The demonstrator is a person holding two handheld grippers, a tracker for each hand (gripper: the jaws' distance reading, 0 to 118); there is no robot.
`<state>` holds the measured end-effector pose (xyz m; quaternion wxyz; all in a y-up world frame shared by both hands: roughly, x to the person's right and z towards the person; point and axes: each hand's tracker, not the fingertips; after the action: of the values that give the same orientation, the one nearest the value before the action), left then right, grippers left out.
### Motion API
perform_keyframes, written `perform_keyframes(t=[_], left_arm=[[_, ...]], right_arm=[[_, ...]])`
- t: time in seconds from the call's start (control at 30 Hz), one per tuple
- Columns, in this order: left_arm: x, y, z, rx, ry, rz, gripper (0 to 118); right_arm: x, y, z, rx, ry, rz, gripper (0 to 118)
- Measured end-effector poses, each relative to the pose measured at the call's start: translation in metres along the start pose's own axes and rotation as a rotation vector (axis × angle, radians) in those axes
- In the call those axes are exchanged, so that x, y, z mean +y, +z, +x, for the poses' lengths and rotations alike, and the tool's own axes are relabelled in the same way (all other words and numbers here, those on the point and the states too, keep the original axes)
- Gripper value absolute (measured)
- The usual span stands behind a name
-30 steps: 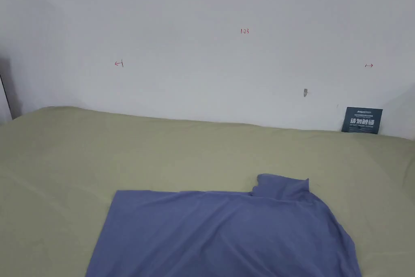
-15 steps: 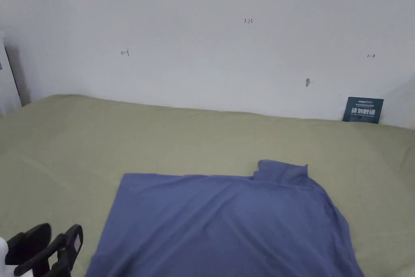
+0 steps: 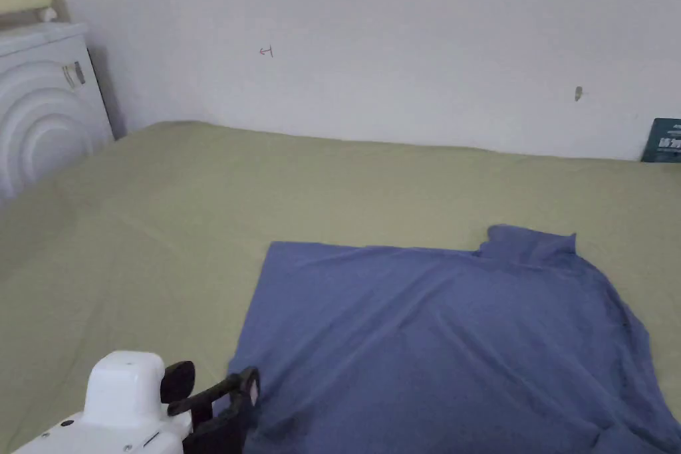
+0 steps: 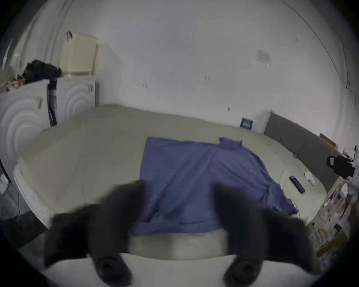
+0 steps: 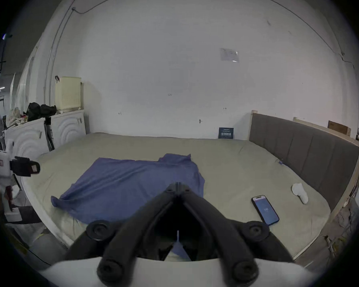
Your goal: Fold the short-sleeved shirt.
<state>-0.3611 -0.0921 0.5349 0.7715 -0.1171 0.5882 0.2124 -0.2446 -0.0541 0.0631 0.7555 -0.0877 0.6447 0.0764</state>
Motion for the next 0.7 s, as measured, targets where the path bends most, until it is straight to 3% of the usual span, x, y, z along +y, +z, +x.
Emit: perform_keyframes(t=[0.17,0.33,0.4,0.43,0.5,0.53,0.6,0.63,0.7], left_arm=[[-0.007,-0.064,-0.04,0.067,0.044,-0.254,105],[-0.039,-0.11,-0.041,0.039,-0.026,-0.441,103],[-0.046,-0.124,-0.036,0.051,-0.049,-0.484,97],[-0.049,-0.129,-0.034,0.052,-0.05,-0.489,84],[-0.058,-0.135,-0.039,0.061,-0.052,-0.495,17],[-0.06,-0.137,-0.039,0.054,-0.046,-0.496,7],[-0.06,-0.131,-0.032,0.052,-0.045,-0.479,7],[-0.059,-0.131,-0.033,0.052,-0.056,-0.48,7],[-0.055,-0.13,-0.035,0.04,-0.063,-0.475,7]], right_arm=[[-0.004,-0.01,0.012,-0.03,-0.034,-0.028,0],[-0.024,-0.028,0.025,-0.07,-0.053,-0.137,0],[-0.035,-0.038,0.03,-0.078,-0.078,-0.211,0],[-0.041,-0.043,0.034,-0.077,-0.098,-0.245,0],[-0.054,-0.052,0.04,-0.089,-0.144,-0.313,0],[-0.06,-0.057,0.044,-0.081,-0.169,-0.343,0],[-0.072,-0.072,0.05,-0.062,-0.182,-0.45,1],[-0.075,-0.077,0.046,-0.068,-0.163,-0.497,13],[-0.087,-0.088,0.045,-0.029,-0.113,-0.549,81]])
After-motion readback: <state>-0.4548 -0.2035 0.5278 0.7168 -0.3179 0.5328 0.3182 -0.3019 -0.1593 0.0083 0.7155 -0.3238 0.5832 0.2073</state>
